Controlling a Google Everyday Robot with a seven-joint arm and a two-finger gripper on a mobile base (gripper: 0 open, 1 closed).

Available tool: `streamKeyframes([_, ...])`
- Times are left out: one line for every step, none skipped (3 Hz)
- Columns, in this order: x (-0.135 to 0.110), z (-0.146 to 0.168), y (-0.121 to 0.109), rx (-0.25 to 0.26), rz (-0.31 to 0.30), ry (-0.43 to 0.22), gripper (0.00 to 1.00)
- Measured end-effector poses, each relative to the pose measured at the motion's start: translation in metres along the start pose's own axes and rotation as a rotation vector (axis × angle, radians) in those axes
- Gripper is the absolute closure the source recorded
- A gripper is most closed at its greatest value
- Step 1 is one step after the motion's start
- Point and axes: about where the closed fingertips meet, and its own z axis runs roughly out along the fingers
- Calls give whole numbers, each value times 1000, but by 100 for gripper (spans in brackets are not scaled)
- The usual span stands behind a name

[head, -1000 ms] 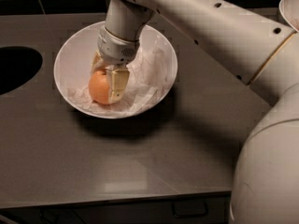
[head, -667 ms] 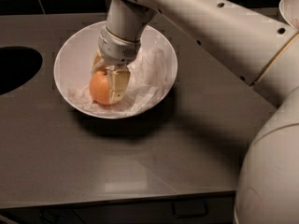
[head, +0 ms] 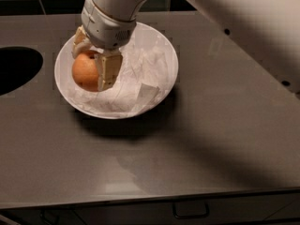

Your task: Pick orange from white bowl

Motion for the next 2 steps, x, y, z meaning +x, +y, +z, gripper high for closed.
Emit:
streamKeyframes([-21,-25,-6,52,-61,26,100])
streamKeyframes([-22,-26,-6,53,-62,27,100])
